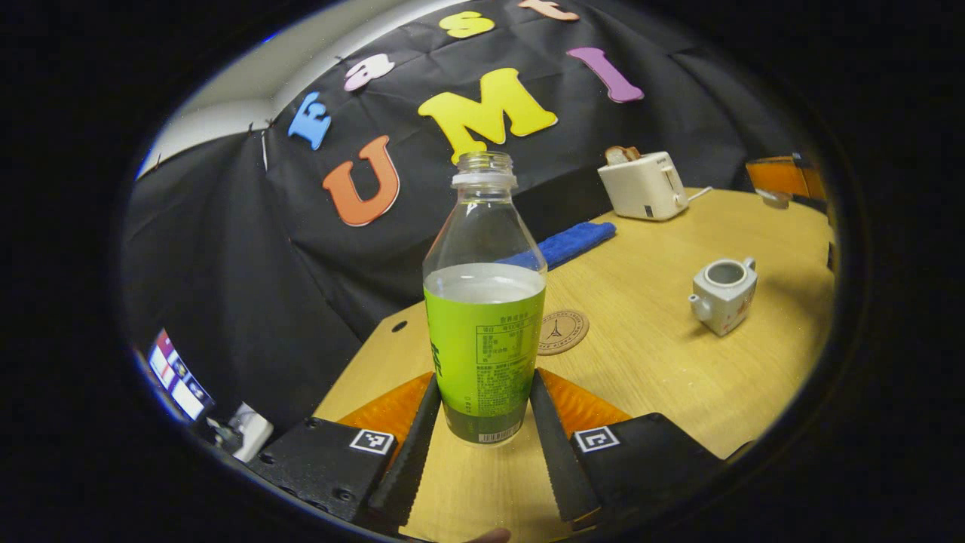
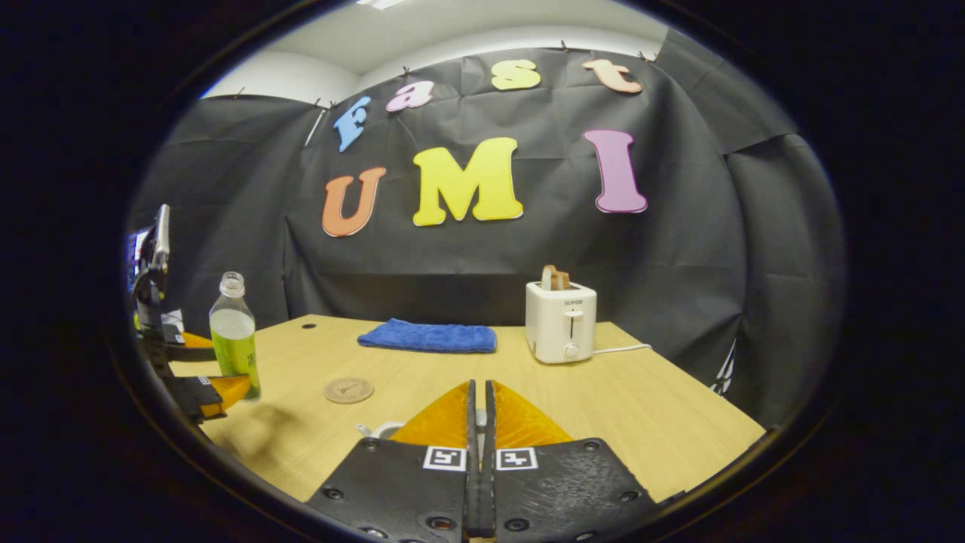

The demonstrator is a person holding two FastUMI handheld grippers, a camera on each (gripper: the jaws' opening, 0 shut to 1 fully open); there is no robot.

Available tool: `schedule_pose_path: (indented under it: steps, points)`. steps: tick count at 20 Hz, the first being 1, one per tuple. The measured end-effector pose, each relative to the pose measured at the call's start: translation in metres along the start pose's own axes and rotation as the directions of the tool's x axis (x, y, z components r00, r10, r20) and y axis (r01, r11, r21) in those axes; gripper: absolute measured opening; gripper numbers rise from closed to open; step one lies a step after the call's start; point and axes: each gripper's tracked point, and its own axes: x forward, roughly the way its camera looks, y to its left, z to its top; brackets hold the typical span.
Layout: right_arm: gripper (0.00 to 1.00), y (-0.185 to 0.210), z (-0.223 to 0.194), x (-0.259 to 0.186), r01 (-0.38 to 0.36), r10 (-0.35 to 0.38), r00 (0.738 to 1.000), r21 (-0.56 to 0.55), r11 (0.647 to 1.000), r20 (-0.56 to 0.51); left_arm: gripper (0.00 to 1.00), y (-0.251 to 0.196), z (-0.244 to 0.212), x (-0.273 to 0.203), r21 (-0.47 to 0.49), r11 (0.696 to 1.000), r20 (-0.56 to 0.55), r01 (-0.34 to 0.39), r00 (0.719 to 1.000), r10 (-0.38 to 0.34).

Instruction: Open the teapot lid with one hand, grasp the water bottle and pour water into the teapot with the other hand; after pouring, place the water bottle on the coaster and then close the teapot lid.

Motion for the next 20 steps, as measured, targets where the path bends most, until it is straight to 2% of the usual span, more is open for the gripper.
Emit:
schedule_pose_path:
  steps: [3,6,9,11,15,18,19,20]
  points:
    - [0.00,-0.007,-0.005,-0.001,-0.008,0.008,1.000,-0.007,1.000,-0.016,0.71,0.006,0.011,-0.004,0.213,0.976,0.029,-0.039,0.999,0.033]
    - [0.00,-0.013,-0.011,-0.004,-0.017,0.017,0.999,-0.013,1.000,-0.036,0.71,0.002,0.021,0.003,0.379,0.923,0.045,-0.069,0.997,0.056]
    - [0.00,-0.020,-0.020,-0.007,-0.022,0.021,0.998,-0.017,1.000,-0.056,0.71,-0.010,0.016,0.011,0.490,0.871,0.018,-0.044,0.999,0.041]
    - [0.00,-0.027,-0.023,-0.009,-0.019,0.018,0.998,-0.017,1.000,-0.063,0.71,-0.015,0.017,0.015,0.576,0.817,0.008,-0.040,0.999,0.043]
    - [0.00,-0.039,-0.029,-0.011,-0.012,0.010,0.997,-0.022,1.000,-0.075,0.71,-0.022,0.028,0.020,0.734,0.678,0.019,-0.047,0.999,0.048]
    - [0.00,-0.048,-0.033,-0.012,-0.009,0.007,0.997,-0.015,1.000,-0.081,0.71,-0.030,0.034,0.019,0.784,0.621,0.010,-0.027,0.999,0.031]
    - [0.00,-0.050,-0.035,-0.012,-0.008,0.007,0.996,-0.013,1.000,-0.085,0.68,-0.031,0.035,0.019,0.795,0.606,0.005,-0.019,1.000,0.025]
    - [0.00,-0.051,-0.036,-0.012,-0.009,0.008,0.996,-0.012,1.000,-0.088,0.71,-0.035,0.035,0.020,0.812,0.584,-0.007,-0.006,1.000,0.020]
